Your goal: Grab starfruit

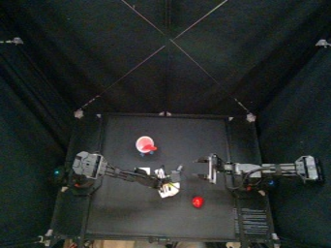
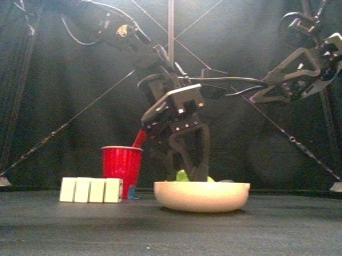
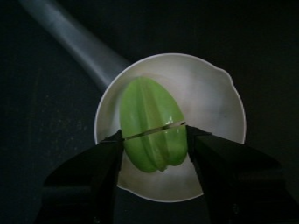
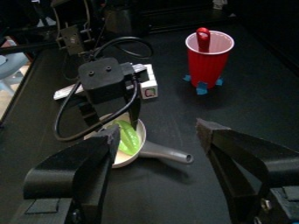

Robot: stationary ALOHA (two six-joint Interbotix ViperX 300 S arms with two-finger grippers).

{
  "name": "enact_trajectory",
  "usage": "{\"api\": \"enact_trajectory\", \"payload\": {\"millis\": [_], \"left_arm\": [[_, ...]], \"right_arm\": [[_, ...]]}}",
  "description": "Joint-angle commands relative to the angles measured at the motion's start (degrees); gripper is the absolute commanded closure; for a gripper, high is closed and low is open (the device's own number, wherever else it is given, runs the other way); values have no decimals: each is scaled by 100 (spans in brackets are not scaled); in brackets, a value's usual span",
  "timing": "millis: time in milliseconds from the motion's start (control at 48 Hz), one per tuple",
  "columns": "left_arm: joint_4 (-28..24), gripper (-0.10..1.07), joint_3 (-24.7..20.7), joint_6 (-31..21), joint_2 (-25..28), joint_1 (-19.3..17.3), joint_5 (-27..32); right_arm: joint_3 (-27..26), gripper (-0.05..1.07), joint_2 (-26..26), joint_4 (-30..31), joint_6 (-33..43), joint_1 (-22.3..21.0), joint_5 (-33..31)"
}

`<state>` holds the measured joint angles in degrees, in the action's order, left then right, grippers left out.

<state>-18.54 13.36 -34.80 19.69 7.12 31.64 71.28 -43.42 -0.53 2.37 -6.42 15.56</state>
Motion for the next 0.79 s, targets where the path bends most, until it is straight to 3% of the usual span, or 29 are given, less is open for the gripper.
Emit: {"api": "enact_trajectory", "payload": {"millis": [0, 771], "left_arm": [[-26, 22, -18, 0, -299, 26, -18], [-53, 22, 35, 18, -343, 44, -26]], "right_arm": [[-53, 3, 9, 0, 0, -9, 26], [-53, 3, 9, 0, 0, -9, 26]]}}
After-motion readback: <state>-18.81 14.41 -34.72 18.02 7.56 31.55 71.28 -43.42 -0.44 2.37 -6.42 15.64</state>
